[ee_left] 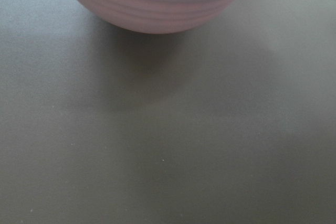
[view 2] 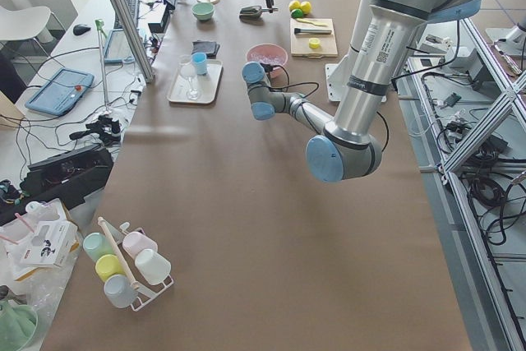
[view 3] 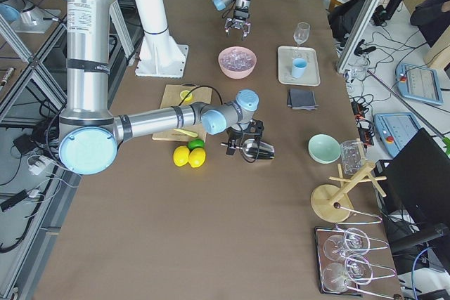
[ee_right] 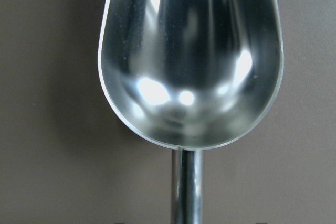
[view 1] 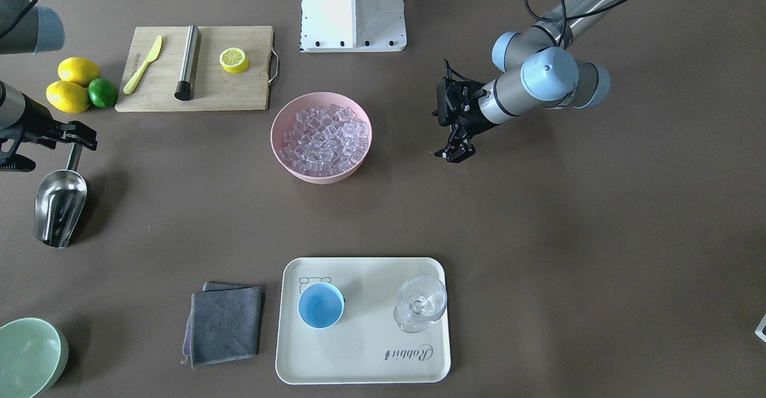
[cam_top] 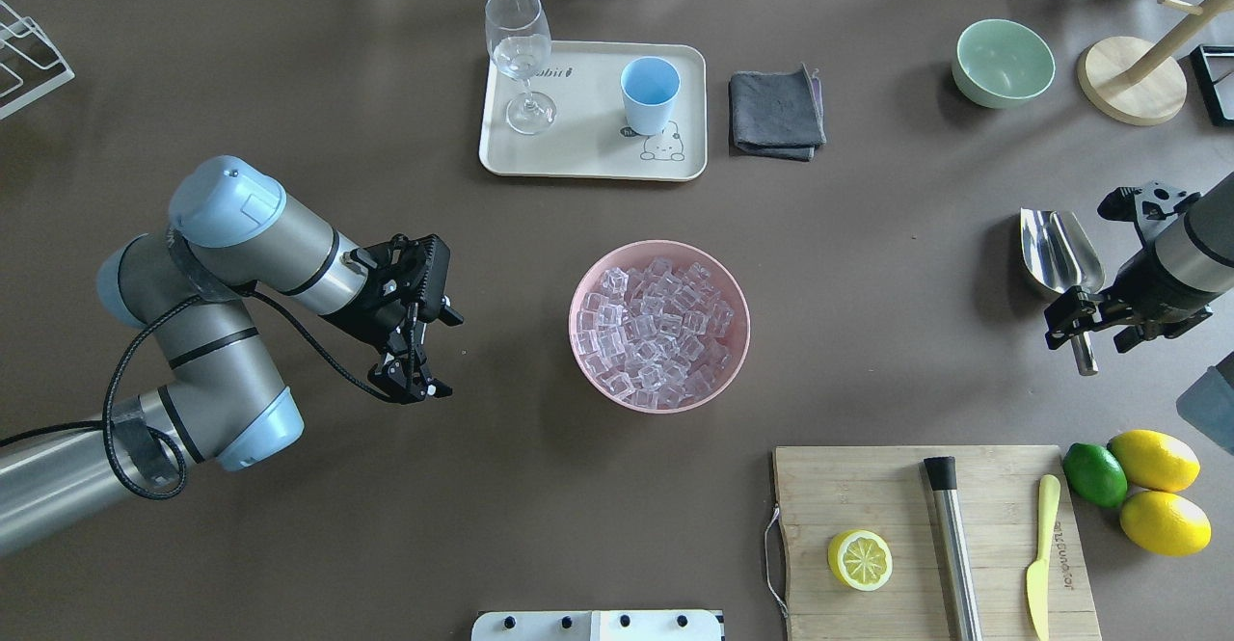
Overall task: Put ice in cup with scoop
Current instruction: 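Move the left gripper toward the pink bowl while the right gripper reaches the metal scoop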
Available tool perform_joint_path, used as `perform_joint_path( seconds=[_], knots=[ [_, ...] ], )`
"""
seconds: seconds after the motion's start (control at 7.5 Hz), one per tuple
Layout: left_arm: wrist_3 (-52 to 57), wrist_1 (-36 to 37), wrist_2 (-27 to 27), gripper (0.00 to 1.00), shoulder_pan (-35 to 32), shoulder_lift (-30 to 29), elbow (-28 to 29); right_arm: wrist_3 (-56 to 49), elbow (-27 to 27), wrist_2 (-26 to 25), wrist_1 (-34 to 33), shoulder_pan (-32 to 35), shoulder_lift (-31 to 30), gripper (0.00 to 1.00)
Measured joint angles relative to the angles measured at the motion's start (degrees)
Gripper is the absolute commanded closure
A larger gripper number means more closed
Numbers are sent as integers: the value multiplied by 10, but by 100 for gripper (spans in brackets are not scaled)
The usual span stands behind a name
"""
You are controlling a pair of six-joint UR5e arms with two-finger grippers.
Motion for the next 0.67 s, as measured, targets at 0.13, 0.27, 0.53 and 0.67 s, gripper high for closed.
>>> perform_joint_path(
  seconds=[0.13,0.27,0.53,0.67],
  knots=[
    [0,-22,0,1,4,-15,27,4,0,0,2,-3,0,21],
    [-1,-40,0,1,4,-27,48,9,0,0,11,-6,0,32],
    [-3,-53,0,1,-16,-28,55,13,-2,0,22,-8,0,48],
    [-3,-54,0,1,-28,-24,43,12,-2,0,23,-8,0,48]
  ],
)
